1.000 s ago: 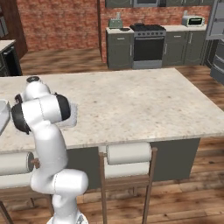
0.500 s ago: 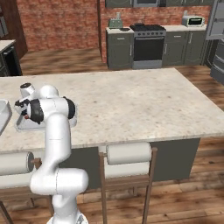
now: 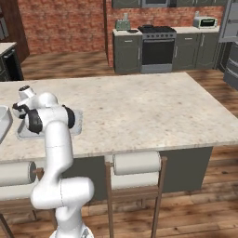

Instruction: Place the cold items (mushroom and lime) from the fridge in one tupperware on the dining counter. Place the warm items (kebab skewer and hot dog) in the stove area in another tupperware.

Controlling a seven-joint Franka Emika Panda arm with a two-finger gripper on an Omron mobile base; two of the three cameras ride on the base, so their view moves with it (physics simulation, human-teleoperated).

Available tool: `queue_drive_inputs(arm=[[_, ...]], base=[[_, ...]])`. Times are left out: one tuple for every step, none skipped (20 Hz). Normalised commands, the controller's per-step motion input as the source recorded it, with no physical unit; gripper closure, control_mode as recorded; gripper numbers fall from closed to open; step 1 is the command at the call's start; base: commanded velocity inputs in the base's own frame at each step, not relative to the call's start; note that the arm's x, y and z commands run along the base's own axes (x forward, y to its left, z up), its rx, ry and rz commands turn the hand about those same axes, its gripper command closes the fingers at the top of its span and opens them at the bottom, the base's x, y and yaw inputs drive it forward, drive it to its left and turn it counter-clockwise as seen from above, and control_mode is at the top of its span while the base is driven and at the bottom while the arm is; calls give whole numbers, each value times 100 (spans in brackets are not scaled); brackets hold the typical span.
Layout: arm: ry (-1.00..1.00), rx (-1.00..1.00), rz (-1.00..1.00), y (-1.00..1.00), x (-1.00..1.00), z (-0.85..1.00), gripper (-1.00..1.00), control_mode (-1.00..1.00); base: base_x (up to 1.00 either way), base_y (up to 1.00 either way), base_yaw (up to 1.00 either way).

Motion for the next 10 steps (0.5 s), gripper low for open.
queue_drive_inputs(arm=[[-21, 18, -13, -94, -34, -29, -100, -100], [-25, 18, -13, -85, -36, -31, -100, -100], [-24, 16, -14, -75, -27, -31, -100, -100], [-23, 16, -15, -69, -19, -30, -100, -100], [-26, 18, -13, -66, -21, -20, -100, -100], [-37, 23, -11, -71, -55, 0, -100, -100], [-49, 29, -9, -93, -94, 8, -100, -100], [-55, 34, -7, -83, -94, 54, -100, -100], [-55, 33, -4, -79, -99, 89, -100, -100], [-50, 35, -3, -84, -96, 100, -100, -100]], base=[[0, 0, 0], [0, 0, 0], [0, 0, 0], [0, 0, 0], [0, 0, 0], [0, 0, 0], [0, 0, 0], [0, 0, 0], [0, 0, 0], [0, 0, 0]])
